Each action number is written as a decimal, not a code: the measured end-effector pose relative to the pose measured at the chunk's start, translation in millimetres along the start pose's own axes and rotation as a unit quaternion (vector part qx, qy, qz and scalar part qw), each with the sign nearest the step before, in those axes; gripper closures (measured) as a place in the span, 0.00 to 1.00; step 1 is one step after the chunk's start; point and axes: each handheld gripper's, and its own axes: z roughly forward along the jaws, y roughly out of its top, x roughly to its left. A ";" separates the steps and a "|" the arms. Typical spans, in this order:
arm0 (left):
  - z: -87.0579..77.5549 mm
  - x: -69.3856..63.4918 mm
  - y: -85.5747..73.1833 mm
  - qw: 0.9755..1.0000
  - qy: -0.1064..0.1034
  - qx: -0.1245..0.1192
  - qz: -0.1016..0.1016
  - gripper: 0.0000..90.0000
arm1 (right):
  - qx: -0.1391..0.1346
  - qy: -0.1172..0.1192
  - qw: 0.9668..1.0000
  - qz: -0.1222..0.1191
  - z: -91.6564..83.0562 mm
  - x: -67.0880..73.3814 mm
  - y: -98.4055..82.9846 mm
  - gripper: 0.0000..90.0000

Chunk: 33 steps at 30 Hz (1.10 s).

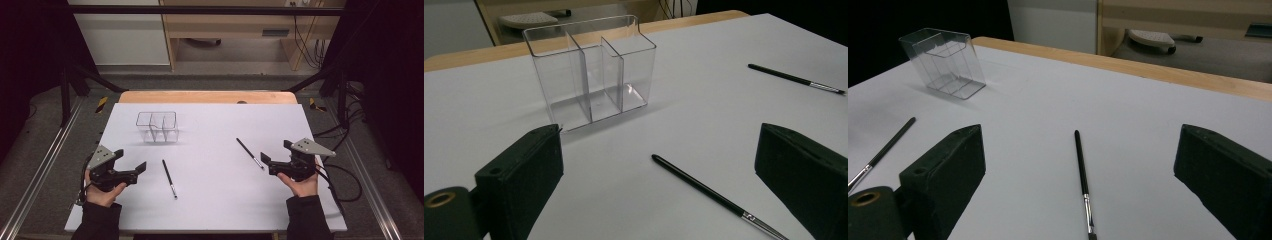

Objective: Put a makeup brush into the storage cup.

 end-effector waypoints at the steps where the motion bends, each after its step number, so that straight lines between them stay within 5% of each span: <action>1: 0.7 -0.8 -0.5 1.000 0.000 0.000 0.000 0.05 | 0.002 0.001 1.000 0.001 0.6 0.9 0.2 0.07; 20: 6.2 -2.8 -4.2 1.000 0.000 0.012 0.003 0.05 | 0.054 0.002 0.998 -0.028 27.8 15.4 17.5 0.08; 33: 9.4 -3.7 -6.0 1.000 -0.001 0.019 0.006 0.05 | 0.103 -0.005 0.993 -0.052 54.1 17.6 26.5 0.11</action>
